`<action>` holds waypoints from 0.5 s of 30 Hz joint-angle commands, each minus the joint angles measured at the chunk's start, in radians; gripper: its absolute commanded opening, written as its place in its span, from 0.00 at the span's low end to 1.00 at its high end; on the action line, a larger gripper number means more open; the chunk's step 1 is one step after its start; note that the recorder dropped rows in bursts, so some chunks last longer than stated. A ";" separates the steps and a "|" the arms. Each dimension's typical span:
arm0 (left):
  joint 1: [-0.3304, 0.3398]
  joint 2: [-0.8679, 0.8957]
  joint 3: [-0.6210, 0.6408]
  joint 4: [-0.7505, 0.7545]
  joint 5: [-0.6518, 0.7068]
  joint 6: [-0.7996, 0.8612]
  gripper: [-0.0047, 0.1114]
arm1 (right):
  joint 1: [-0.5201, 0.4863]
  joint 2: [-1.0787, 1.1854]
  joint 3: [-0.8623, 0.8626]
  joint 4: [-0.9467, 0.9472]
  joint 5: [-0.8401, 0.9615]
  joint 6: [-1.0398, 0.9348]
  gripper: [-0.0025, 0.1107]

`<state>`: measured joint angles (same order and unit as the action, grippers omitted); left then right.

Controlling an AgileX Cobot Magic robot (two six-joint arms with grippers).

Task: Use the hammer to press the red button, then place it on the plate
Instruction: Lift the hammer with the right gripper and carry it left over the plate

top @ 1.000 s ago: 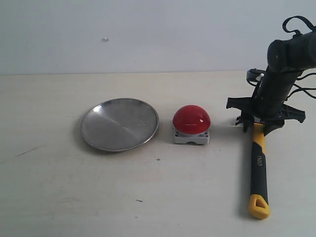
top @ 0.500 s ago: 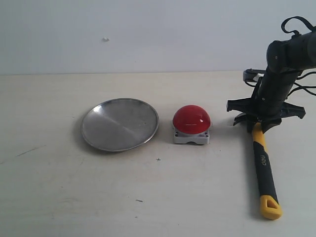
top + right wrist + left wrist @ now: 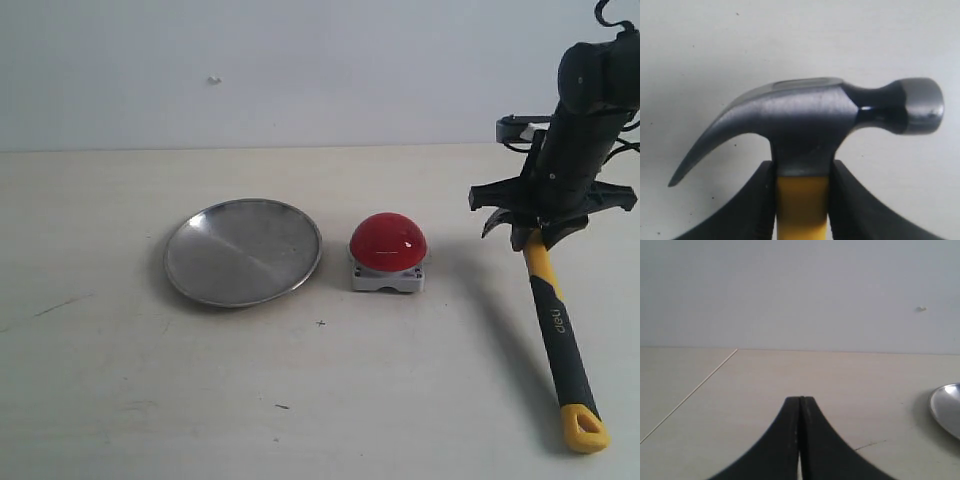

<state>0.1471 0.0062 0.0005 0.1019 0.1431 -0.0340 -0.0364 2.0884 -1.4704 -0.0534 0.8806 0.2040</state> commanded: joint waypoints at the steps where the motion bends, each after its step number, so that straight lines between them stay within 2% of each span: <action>1: 0.004 -0.006 0.000 -0.006 -0.001 -0.002 0.04 | 0.002 -0.054 -0.024 0.023 0.051 -0.056 0.02; 5: 0.004 -0.006 0.000 -0.006 -0.001 -0.002 0.04 | 0.002 -0.066 -0.055 0.044 0.083 -0.078 0.02; 15: 0.004 -0.006 0.000 -0.006 -0.001 -0.002 0.04 | 0.002 -0.078 -0.146 0.264 0.159 -0.219 0.02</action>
<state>0.1471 0.0062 0.0005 0.1019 0.1431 -0.0340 -0.0364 2.0329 -1.5801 0.1458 1.0185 0.0204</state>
